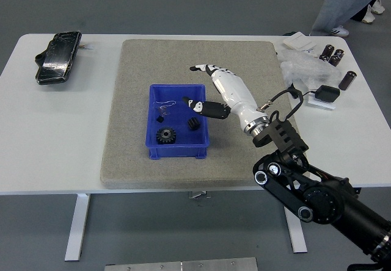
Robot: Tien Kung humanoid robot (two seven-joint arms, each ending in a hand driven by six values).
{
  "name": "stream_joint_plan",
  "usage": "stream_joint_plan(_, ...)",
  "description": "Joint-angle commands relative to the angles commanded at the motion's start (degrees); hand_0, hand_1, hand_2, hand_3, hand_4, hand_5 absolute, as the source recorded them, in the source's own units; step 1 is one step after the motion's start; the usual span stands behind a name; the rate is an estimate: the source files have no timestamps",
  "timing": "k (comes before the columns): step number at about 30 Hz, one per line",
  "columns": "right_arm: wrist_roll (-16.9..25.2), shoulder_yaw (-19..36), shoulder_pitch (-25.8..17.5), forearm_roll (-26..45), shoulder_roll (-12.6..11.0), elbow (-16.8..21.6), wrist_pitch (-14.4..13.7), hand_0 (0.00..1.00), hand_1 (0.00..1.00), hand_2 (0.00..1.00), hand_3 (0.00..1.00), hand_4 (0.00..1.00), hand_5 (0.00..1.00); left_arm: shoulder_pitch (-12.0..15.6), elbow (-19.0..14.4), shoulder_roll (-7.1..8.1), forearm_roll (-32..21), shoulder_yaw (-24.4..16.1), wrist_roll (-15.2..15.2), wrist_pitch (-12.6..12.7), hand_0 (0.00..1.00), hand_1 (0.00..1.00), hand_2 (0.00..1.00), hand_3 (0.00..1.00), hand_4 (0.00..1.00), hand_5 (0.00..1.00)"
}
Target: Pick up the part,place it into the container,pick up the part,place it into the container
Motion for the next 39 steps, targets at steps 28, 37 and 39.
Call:
stream_joint_plan(28, 5.83, 22.86, -12.47, 7.82, -4.40, -1.21, 0.53, 0.789, 0.748, 0.776, 0.746, 0.737, 0.349, -0.11, 0.00, 0.46, 0.87, -0.28, 0.21, -0.18, 0.667, 0.658, 0.634, 0.623, 0.702, 0.215)
stream_joint_plan(37, 5.99, 24.09, -13.61, 7.53, -3.78, -0.92, 0.47, 0.787, 0.747, 0.775, 0.742, 0.732, 0.344, 0.08, 0.00, 1.20, 1.15, -0.16, 0.32, -0.27, 0.667, 0.658, 0.635, 0.623, 0.701, 0.215)
stream_joint_plan(39, 6.00, 24.25, -13.89, 7.48, -3.76, -0.83, 0.45, 0.787, 0.747, 0.775, 0.742, 0.732, 0.344, 0.18, 0.00, 1.38, 1.25, -0.18, 0.35, -0.28, 0.667, 0.658, 0.635, 0.623, 0.701, 0.215)
